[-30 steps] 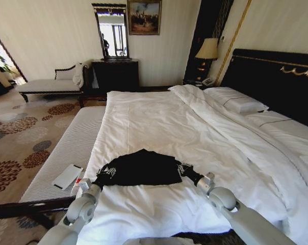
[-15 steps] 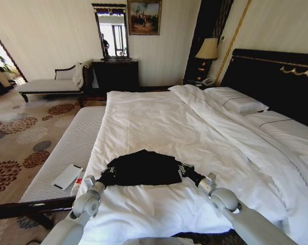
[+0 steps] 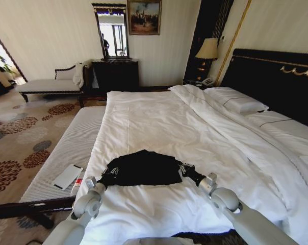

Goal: Fold the clothes on the bed.

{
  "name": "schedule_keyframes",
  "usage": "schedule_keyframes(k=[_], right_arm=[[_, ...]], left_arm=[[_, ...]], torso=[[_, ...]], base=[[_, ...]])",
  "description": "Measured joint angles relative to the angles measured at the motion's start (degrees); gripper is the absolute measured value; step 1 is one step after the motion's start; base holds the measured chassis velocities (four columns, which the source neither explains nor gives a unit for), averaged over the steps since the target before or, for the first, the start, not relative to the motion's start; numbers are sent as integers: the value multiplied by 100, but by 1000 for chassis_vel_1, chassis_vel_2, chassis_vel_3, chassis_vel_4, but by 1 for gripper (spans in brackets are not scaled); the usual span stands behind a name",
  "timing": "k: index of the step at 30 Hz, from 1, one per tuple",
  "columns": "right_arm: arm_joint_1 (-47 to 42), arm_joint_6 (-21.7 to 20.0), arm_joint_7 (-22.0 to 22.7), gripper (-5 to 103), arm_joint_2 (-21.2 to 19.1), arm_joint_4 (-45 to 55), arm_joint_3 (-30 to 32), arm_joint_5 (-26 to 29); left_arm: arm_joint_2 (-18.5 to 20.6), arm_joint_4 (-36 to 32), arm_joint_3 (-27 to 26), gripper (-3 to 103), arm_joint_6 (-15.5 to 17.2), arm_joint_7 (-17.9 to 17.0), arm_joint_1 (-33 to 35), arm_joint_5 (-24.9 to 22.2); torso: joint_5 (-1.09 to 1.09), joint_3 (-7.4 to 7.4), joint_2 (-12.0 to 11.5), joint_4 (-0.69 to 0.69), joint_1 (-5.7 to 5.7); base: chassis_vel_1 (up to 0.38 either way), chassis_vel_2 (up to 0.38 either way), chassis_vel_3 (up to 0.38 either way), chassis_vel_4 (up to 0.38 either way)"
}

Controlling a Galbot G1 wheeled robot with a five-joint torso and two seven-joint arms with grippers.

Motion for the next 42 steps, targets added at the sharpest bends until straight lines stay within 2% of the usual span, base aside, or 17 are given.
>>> schedule_keyframes(k=[3,5,6,11,13,15,28,34,40,42], right_arm=[[-13,0,0,0,-10,3,26,15],[-29,0,1,0,-19,14,48,32],[-29,0,1,0,-19,14,48,32],[-41,-1,12,0,-22,28,58,36],[-36,-1,13,0,-22,25,58,37],[-27,-1,16,0,-22,20,59,37],[-118,31,20,0,14,20,188,28],[-161,83,18,0,57,113,351,-40],[-328,146,-21,0,81,341,758,-126],[-436,175,-35,0,59,500,1031,-131]], left_arm=[[-41,46,44,49,-1,8,-28,2],[-70,61,82,38,-3,15,-32,17],[-70,61,82,38,-3,15,-32,17],[-72,36,108,11,-31,75,35,74],[-69,36,110,11,-40,83,39,82],[-67,46,110,3,-54,91,39,90],[1,-99,-22,0,-131,91,86,132],[220,-611,-251,0,-181,54,240,252],[538,-1315,-562,0,-190,11,362,337],[742,-1732,-781,0,-156,-30,402,265]], torso=[[0,0,0,0,0],[-1,0,0,-1,0],[-1,0,0,-1,0],[0,0,0,0,0],[0,0,0,0,0],[0,0,0,0,0],[0,0,0,-1,0],[0,0,0,0,0],[-1,0,0,0,0],[-1,0,-1,-1,0]], base=[[0,0,0,0],[0,0,0,0],[0,0,0,0],[0,0,0,0],[0,0,0,0],[0,0,0,0],[0,0,0,0],[0,0,0,0],[0,0,0,0],[0,0,0,0]])
